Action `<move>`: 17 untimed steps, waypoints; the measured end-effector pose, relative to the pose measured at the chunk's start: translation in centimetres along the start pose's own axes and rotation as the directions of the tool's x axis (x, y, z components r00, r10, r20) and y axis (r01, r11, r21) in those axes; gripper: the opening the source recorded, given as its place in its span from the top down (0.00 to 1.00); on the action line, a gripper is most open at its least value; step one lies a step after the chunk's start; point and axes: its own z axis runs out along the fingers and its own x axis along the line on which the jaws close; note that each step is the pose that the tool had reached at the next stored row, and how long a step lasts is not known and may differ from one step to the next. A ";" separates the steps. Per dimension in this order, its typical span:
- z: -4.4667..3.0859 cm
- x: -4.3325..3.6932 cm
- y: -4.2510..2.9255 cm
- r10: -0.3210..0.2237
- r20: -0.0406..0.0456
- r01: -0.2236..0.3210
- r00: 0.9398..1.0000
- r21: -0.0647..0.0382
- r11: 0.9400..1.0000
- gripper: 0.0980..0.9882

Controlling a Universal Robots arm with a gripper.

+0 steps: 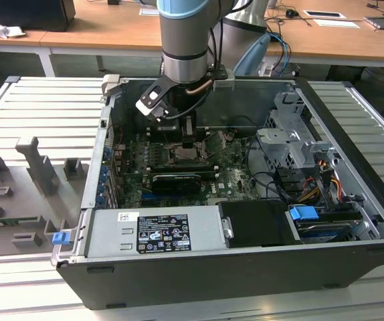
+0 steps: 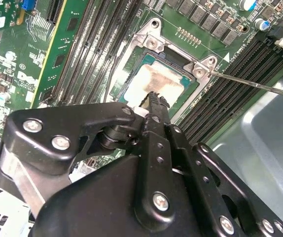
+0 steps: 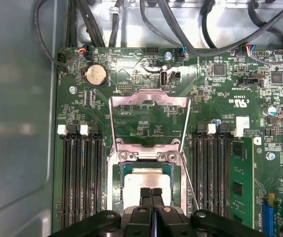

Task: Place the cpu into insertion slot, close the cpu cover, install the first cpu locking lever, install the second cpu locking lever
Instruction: 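Close the cpu cover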

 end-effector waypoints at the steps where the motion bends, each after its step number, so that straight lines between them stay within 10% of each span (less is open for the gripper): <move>1: 0.00 0.00 0.02 0.000 0.000 0.000 1.000 0.000 1.000 0.99; 12: 0.11 -0.01 1.82 0.000 0.000 0.000 1.000 0.015 1.000 0.99; 17: -2.06 0.00 2.01 0.001 0.000 -0.001 1.000 0.015 1.000 0.99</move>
